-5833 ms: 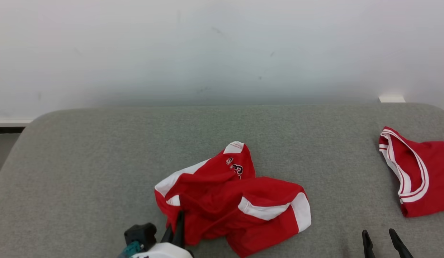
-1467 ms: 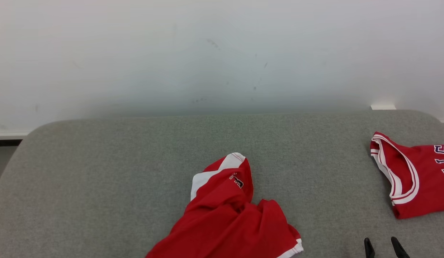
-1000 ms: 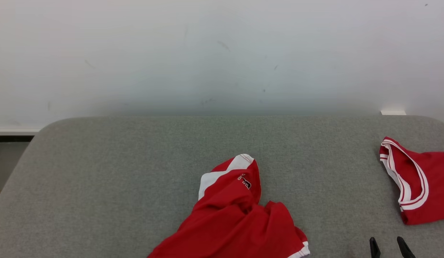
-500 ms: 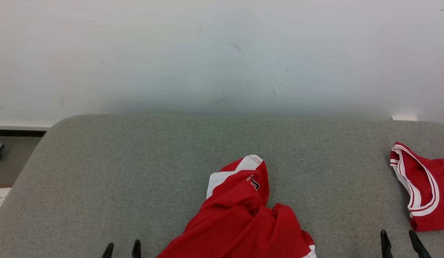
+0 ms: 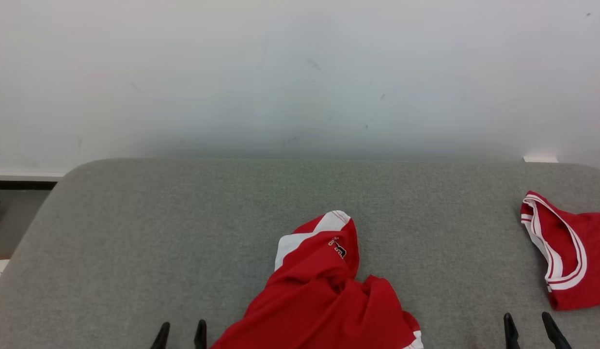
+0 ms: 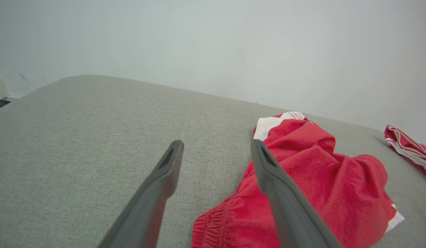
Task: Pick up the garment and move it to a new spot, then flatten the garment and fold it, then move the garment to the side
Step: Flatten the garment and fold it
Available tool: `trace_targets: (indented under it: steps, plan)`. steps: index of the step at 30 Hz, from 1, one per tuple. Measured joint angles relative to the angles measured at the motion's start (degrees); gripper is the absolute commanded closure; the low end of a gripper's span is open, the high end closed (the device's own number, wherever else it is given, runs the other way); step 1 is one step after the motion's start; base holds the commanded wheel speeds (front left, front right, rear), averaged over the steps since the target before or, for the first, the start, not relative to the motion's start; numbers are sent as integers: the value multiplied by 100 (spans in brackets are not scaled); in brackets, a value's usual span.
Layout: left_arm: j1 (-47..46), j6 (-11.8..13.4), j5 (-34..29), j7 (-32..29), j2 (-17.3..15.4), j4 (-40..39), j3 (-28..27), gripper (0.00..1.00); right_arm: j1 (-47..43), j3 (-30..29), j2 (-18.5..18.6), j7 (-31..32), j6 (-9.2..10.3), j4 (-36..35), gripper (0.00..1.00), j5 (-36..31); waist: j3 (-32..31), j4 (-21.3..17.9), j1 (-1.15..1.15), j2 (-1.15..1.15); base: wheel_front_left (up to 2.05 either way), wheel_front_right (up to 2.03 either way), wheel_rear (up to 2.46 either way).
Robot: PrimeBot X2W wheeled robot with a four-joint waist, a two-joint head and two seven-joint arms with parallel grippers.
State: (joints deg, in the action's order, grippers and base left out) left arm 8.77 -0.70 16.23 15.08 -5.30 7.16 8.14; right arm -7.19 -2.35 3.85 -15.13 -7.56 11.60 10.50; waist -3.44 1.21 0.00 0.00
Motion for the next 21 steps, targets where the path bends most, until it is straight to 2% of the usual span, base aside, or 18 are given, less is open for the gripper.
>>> trace_targets:
  steps: [9,21]
  plan:
    - [-163,-378,-427,0,224,94,-405,0,-29,216,-46,0,1,4,0,34,27,-114,0,0,0,0,0]
    - [-193,-466,-445,0,244,157,-433,0,-26,274,-63,0,0,22,0,109,29,-160,0,0,0,0,0]
